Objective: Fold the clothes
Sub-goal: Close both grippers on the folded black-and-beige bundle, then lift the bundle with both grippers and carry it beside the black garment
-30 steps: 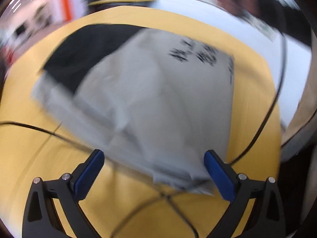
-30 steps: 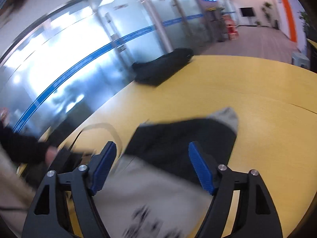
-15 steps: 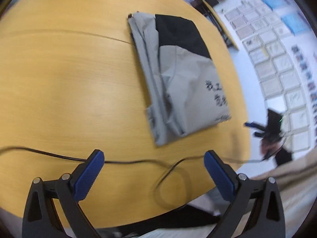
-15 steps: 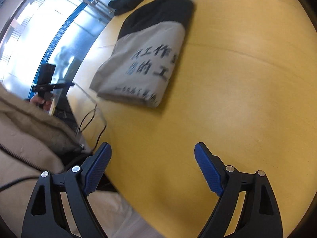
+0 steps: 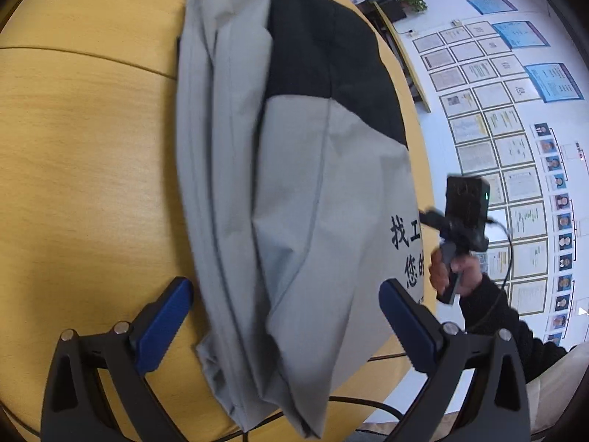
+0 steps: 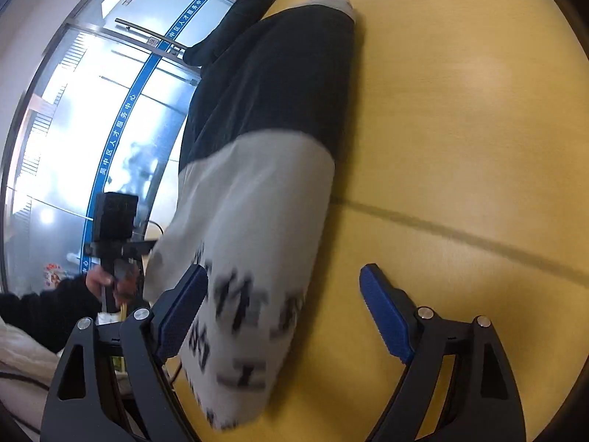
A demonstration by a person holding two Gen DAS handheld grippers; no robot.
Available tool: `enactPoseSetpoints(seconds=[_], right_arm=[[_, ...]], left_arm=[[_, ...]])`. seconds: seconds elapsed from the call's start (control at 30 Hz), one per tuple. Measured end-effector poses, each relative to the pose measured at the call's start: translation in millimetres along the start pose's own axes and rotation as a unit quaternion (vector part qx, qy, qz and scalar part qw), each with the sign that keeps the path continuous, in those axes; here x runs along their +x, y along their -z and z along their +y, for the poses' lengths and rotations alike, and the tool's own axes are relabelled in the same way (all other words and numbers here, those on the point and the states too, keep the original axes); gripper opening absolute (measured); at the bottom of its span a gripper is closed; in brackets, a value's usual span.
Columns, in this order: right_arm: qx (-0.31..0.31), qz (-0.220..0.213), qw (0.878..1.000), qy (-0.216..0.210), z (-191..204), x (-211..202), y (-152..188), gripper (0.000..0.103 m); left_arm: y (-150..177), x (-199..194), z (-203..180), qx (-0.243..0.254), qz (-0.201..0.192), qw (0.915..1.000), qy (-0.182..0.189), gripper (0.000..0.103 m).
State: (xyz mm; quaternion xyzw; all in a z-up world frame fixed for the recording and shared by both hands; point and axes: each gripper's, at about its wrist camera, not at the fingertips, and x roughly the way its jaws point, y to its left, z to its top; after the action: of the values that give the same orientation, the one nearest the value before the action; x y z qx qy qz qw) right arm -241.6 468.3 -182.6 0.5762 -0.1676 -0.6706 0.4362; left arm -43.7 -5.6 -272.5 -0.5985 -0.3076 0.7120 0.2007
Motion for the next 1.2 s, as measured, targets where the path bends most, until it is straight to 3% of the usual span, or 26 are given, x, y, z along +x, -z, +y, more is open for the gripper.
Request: enactPoseSetpoints(seconds=[0.17,0.23,0.3,0.33,0.4,0.47,0.5,0.53,0.57,0.6,0.67,0.77,1.0,1.2], right_arm=[[0.007,0.025,0.999,-0.033,2,37,-45,0.088],[0.002,0.037,0.998,-0.043,8,52,-56,0.096],[-0.013,0.045,0.999,-0.025,19,64,-63,0.097],[-0.022,0.046,0.999,-0.01,24,67,-64,0.092],[-0.031,0.046,0.998,0.035,30,71,-61,0.062],[-0.026,0.045,0.997,0.06,32,74,-58,0.044],[-0.021,0.042,0.997,0.067,33,75,-56,0.042],[-0.016,0.039,0.996,0.073,34,76,-54,0.037],[-0.016,0.032,0.996,0.081,39,77,-52,0.03],[-0.022,0.021,0.996,0.083,47,73,-48,0.025],[-0.031,-0.001,0.995,0.092,62,68,-40,0.018],[-0.032,-0.03,0.993,0.108,85,67,-25,0.016],[-0.056,-0.098,0.988,0.104,167,66,4,0.014],[-0.092,-0.141,0.982,0.08,263,90,-27,0.014]], left_arm=[[8,15,-2,-0.026,-0.007,0.9989,0.038,0.103],[8,21,-3,-0.04,-0.009,0.9977,0.053,0.103],[6,23,-1,-0.062,-0.015,0.9955,0.07,0.103],[5,24,-1,-0.071,-0.017,0.9944,0.076,0.103],[5,28,-5,-0.061,-0.014,0.9956,0.07,0.103],[5,31,-9,-0.052,-0.011,0.9966,0.063,0.099],[5,32,-11,-0.051,-0.009,0.9972,0.053,0.096],[5,33,-12,-0.052,-0.008,0.9976,0.044,0.085],[5,32,-8,-0.061,-0.01,0.9972,0.043,0.061],[6,31,-5,-0.069,-0.012,0.9967,0.041,0.05],[7,28,1,-0.085,-0.015,0.9956,0.037,0.041],[12,20,-3,-0.072,-0.017,0.9966,0.036,0.033],[13,-41,-14,-0.05,-0.039,0.9964,0.056,0.028],[-19,-157,-12,-0.013,-0.099,0.9933,0.058,0.028]])
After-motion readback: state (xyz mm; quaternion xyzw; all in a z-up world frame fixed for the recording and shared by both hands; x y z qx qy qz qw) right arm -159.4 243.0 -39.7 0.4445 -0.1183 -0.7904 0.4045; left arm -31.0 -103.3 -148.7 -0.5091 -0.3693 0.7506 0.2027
